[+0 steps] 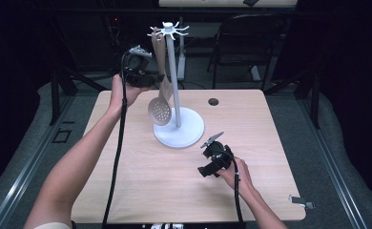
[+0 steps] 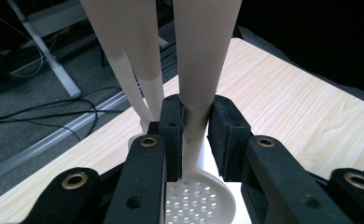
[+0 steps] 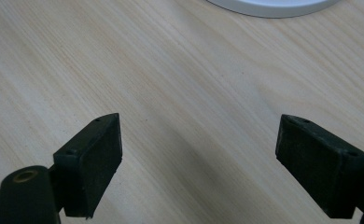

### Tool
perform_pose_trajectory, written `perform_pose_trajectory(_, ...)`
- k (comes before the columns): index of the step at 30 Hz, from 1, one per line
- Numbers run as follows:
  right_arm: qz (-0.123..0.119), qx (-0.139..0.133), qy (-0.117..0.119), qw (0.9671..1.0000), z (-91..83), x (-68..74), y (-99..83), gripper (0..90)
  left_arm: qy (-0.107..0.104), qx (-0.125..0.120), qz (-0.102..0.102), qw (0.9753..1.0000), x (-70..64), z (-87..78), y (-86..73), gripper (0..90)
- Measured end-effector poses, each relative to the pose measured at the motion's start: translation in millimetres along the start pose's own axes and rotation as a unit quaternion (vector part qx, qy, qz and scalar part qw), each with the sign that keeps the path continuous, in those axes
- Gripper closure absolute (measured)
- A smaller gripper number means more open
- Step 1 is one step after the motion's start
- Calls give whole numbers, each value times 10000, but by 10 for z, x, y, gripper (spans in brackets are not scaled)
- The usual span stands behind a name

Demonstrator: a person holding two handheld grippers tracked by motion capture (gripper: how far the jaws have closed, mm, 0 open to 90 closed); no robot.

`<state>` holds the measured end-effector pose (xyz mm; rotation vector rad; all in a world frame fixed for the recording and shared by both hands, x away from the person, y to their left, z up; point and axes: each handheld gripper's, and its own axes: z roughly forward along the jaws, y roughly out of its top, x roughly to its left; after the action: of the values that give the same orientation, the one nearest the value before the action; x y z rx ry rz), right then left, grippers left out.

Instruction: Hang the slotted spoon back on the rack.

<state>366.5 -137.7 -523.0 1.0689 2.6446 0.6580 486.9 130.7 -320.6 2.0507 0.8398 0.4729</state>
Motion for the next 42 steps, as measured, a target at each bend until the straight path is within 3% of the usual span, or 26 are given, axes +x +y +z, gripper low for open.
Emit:
perform_pose_trajectory(26, 23, -28, 23, 10000, -10, 15, 6, 141, 80, -178, -25, 9998, -5, 7, -86, 734)
perform_pose_trajectory(29, 51, -57, 31, 10000, -8, 14, 4, 141, 67, -141, -48, 9999, 0, -18, -89, 677)
perform_pose_trajectory(34, 62, -73, 21, 10000, -4, 17, 2, 141, 57, -8, -63, 10000, 4, -68, -122, 496)
perform_pose_trajectory(42, 61, -60, 32, 10000, -4, 13, 2, 141, 192, 144, 33, 9997, -11, -172, -211, 261)
